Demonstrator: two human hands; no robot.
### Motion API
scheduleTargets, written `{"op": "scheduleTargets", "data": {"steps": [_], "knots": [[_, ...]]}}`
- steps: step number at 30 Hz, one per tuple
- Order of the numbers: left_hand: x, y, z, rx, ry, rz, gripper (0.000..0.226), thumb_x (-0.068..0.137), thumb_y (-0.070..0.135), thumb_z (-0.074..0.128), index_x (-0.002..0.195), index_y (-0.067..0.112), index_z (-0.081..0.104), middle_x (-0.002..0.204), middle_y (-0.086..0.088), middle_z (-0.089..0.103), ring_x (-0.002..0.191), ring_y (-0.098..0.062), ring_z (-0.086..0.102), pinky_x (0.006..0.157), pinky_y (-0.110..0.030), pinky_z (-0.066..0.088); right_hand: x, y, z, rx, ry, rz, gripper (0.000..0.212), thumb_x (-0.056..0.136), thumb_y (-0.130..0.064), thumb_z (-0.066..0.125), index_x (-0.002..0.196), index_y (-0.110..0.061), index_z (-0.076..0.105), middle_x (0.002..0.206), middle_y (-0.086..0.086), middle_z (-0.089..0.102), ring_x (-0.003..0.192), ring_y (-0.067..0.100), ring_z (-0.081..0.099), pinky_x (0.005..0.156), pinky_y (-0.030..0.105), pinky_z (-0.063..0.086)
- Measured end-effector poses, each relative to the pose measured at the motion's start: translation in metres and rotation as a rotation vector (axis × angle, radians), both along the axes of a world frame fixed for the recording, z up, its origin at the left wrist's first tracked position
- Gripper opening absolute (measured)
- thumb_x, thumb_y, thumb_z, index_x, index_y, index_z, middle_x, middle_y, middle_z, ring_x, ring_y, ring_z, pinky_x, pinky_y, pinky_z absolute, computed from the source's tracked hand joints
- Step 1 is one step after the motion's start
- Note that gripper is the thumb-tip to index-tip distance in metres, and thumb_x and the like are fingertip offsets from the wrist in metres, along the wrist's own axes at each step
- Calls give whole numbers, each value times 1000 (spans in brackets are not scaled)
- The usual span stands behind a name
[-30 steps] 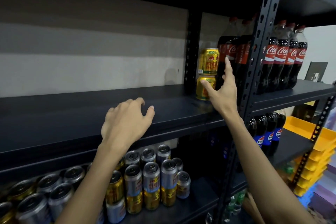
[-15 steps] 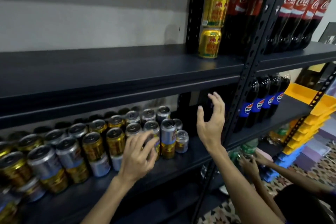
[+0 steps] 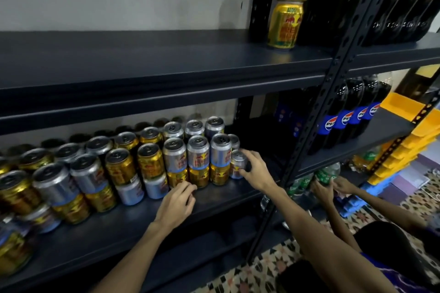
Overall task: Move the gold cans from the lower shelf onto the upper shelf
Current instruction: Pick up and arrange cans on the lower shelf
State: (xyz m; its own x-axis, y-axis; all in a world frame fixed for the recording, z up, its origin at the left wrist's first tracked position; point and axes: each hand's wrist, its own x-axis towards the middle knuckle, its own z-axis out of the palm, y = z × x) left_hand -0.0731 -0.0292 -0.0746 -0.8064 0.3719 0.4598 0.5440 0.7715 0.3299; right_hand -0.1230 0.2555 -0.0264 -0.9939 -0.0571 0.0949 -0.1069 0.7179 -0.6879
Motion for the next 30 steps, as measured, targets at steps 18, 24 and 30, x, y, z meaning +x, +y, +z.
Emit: {"op": "scheduleTargets", "data": {"steps": [18, 24, 30], "knots": [[-14, 2, -24, -97, 40, -2, 23, 87, 18, 46, 79, 11, 67, 80, 1, 60, 76, -17, 54, 64, -29, 48, -37, 40, -23, -100, 88, -165, 65, 82, -15, 84, 137, -22, 52, 118, 5, 56, 102, 16, 57, 86, 22, 43], [-15, 2, -22, -77, 20, 11, 25, 86, 19, 45, 79, 10, 68, 81, 2, 61, 77, -16, 54, 67, -26, 46, -43, 57, -24, -45, 63, -160, 65, 85, -11, 81, 142, -18, 49, 122, 2, 48, 105, 14, 51, 90, 19, 38], [-13, 3, -19, -65, 6, 21, 25, 86, 19, 44, 79, 11, 66, 80, 3, 60, 77, -15, 52, 70, -23, 41, -43, 61, -25, 38, 76, -123, 63, 86, -8, 75, 142, -22, 49, 137, 7, 39, 116, 24, 52, 94, 14, 38]]}}
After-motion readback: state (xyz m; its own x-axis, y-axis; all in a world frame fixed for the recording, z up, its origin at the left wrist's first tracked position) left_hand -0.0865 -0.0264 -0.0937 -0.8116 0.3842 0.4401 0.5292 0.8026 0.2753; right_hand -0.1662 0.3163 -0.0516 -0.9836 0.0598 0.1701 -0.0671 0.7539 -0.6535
